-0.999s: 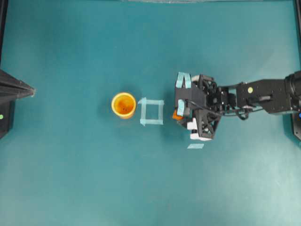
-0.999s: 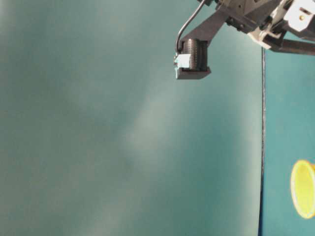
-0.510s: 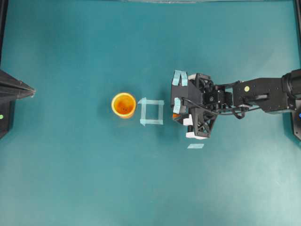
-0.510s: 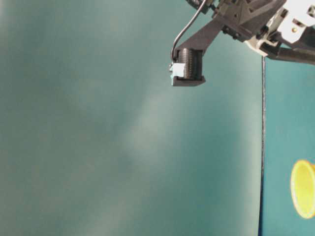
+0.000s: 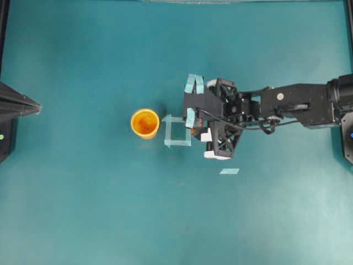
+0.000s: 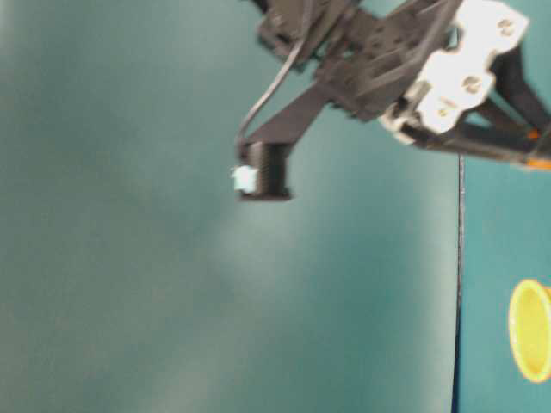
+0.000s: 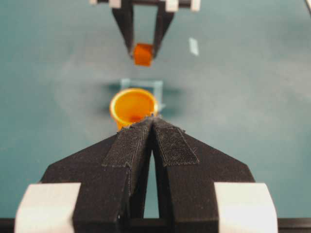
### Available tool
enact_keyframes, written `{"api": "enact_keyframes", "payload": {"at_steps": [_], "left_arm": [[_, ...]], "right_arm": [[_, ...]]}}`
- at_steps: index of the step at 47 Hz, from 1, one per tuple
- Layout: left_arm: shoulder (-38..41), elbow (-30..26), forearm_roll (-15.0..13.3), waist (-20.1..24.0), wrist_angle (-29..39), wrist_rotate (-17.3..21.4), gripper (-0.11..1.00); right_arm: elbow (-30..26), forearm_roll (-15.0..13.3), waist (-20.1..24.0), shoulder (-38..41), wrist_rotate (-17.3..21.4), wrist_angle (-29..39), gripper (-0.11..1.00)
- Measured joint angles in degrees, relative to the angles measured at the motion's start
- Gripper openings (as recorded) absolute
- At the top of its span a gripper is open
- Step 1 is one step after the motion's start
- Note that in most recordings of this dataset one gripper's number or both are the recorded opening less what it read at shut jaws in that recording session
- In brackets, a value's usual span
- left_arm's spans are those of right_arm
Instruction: Move the block to the left with right arm.
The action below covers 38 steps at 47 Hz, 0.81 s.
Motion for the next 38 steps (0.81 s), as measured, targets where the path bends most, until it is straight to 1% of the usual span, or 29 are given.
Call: {"api": "enact_keyframes", "payload": {"at_steps": [8,21,33,38], "left_arm": [[0.0,0.0,0.09,0.0,0.18,-0.09,0.0],[0.0,0.0,0.0,0.0,0.18,0.0,0.0],[0.09,0.0,0.09,0.0,0.26,0.0,0.0],[0.0,0.0,0.09,0.0,0.26,0.0,0.0]], "right_arm": [[-2.9,0.0,-0.09,-1.76,0.0,4.75,0.42],[-5.8,0.0,0.0,-3.78,0.18,10.9,0.42],[-8.88,-0.09,0.0,-4.04,0.0,11.87,0.42],[-11.07,-1.05,-0.09,-3.43,0.0,11.87,0.42]]}}
